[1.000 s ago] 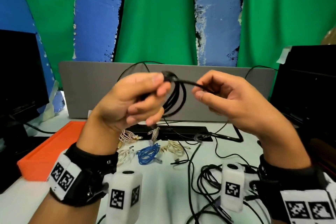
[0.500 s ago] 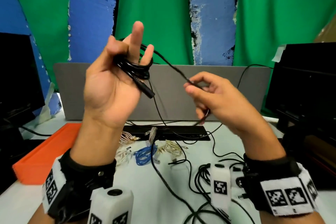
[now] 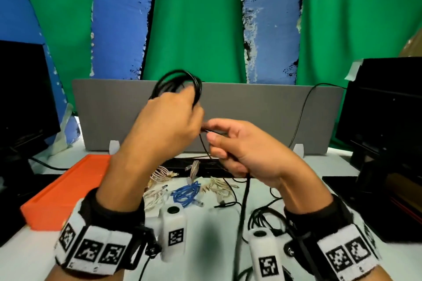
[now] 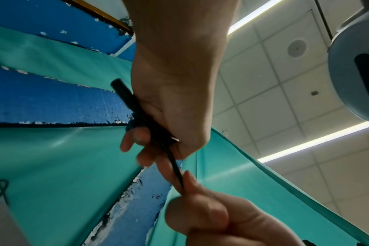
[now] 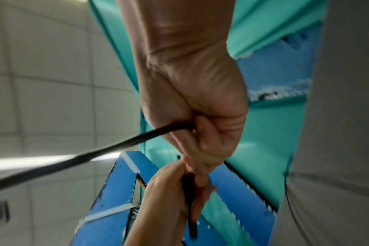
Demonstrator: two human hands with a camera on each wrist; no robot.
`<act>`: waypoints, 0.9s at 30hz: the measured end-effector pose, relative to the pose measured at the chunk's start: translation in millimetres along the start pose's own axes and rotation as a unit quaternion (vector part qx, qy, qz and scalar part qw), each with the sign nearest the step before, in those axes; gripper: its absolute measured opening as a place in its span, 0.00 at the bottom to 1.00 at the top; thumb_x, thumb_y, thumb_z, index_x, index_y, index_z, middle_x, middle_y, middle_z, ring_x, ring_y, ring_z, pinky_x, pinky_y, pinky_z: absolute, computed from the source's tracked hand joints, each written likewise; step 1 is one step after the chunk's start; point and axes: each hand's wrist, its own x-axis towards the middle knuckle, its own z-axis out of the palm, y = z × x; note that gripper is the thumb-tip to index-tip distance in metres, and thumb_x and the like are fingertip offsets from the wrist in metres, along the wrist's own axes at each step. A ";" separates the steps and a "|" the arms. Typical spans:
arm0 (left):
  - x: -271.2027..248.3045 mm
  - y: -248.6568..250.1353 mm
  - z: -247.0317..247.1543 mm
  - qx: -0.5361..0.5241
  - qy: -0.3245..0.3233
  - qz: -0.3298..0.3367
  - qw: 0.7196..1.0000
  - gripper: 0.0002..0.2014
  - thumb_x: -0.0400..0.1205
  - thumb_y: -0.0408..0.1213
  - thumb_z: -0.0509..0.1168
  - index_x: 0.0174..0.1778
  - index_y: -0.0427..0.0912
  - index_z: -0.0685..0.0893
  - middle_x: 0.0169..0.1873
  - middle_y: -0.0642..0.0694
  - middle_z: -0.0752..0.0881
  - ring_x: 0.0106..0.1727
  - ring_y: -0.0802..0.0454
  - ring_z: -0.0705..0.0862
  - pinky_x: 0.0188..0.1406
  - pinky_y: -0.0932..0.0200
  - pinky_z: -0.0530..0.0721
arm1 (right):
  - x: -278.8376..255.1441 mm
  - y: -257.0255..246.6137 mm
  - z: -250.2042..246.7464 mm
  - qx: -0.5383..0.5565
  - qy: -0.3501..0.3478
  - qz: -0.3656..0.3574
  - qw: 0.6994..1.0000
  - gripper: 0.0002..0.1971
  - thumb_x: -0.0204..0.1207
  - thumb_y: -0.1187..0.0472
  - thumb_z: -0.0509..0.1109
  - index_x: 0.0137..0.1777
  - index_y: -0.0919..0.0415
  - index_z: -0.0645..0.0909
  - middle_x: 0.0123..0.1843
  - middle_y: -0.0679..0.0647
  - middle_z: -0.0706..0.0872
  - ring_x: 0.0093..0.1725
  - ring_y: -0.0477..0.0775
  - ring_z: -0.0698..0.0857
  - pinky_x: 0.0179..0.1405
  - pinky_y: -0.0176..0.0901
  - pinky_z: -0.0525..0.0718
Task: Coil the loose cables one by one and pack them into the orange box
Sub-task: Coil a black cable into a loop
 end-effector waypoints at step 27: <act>2.5 32.7 16.9 -0.642 -0.156 -0.118 0.741 0.20 0.85 0.48 0.60 0.53 0.31 0.83 0.26 0.44 0.78 0.32 0.46 0.83 0.50 0.49 0.82 | -4.4 -7.9 -20.1 -0.358 0.302 -0.239 0.850 0.09 0.88 0.55 0.63 0.51 0.48 0.85 0.35 0.31 0.84 0.37 0.32 0.83 0.37 0.25 0.72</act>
